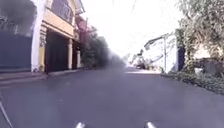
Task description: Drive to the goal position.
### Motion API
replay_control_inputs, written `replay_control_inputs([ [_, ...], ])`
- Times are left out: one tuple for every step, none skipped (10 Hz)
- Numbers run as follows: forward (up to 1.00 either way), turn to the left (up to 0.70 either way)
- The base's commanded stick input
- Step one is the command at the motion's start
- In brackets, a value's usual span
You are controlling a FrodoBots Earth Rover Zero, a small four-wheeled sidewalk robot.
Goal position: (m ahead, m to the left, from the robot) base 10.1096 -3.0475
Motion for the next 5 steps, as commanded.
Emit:
replay_control_inputs([
  [0.7,0.0],
  [0.7,0.0],
  [0.7,0.0],
  [0.7,0.0],
  [0.7,0.0],
])
